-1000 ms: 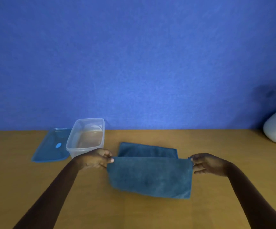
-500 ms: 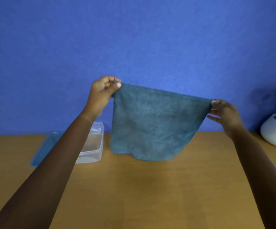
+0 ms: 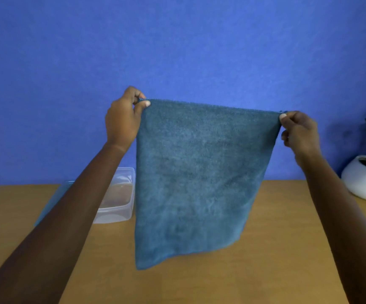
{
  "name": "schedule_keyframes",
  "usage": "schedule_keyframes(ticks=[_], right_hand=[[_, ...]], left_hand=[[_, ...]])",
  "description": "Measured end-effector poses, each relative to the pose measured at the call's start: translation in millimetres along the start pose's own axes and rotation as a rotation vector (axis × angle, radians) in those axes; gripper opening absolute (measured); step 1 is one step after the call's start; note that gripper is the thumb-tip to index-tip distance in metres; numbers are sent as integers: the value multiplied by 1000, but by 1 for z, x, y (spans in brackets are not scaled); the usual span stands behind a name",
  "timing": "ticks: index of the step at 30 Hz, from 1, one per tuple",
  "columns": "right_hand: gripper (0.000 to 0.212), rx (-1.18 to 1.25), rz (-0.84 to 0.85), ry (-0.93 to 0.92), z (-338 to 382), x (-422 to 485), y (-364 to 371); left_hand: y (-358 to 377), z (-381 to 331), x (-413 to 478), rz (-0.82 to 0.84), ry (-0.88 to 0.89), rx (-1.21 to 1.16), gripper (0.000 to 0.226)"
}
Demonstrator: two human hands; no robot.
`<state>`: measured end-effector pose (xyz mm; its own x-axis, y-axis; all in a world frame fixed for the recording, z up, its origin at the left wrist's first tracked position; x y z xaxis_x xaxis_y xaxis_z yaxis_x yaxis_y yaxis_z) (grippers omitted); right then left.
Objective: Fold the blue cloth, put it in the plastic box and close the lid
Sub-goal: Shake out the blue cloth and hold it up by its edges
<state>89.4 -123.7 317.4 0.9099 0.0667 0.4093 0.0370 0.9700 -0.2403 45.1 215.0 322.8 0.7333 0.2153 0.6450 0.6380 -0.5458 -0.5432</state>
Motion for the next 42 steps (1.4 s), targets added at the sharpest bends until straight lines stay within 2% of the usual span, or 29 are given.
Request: schedule_keyframes(ticks=[2, 5, 7, 11, 16, 19, 21, 24, 28, 31, 34, 36, 38, 40, 42], right_hand=[[32, -17, 21, 63, -9, 7, 9], [31, 86, 57, 159, -23, 19, 22], [32, 154, 70, 178, -29, 26, 28], [32, 235, 53, 106, -25, 34, 36], [30, 294, 39, -21, -23, 30, 37], [28, 283, 76, -32, -35, 17, 32], [27, 285, 139, 20, -47, 5, 25], [27, 236, 322, 172, -65, -18, 8], [27, 45, 746, 426, -94, -56, -16], [20, -12, 1019, 698, -115, -80, -18], [17, -63, 1193, 870, -131, -97, -12], [18, -67, 1229, 926, -140, -104, -7], [16, -51, 1188, 932, -147, -107, -3], [14, 17, 1069, 912, -155, -107, 2], [14, 60, 930, 867, -162, -104, 7]], left_hand=[[9, 11, 0, 75, -71, -56, 17], [21, 26, 4, 167, -165, -267, 5], [27, 34, 8, 173, -209, -368, 13], [30, 41, 21, 148, -231, -521, 35], [25, 40, 20, 104, -142, -650, 36], [22, 44, 2, 185, -95, -665, 34], [20, 52, -16, 324, -120, -675, 33], [12, 73, -48, 712, -194, -631, 29], [12, 100, -89, 1232, -431, -601, 23], [27, 107, -120, 1586, -569, -533, 24], [43, 109, -146, 1815, -670, -413, 29], [49, 111, -155, 1830, -731, -404, 28], [53, 113, -157, 1769, -740, -440, 25], [56, 116, -157, 1632, -706, -471, 23], [61, 121, -156, 1403, -675, -506, 20]])
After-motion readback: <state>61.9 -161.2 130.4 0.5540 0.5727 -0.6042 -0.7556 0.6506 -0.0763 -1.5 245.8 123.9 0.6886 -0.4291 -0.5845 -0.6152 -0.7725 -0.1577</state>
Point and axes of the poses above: each hand's wrist, its own x-axis towards the middle knuckle, its own y-axis out of the palm, z = x × y, the point moved 1 cm from there along x, towards the middle knuckle, and after that the axes turned 15 degrees about z, right-handed, at the moved point
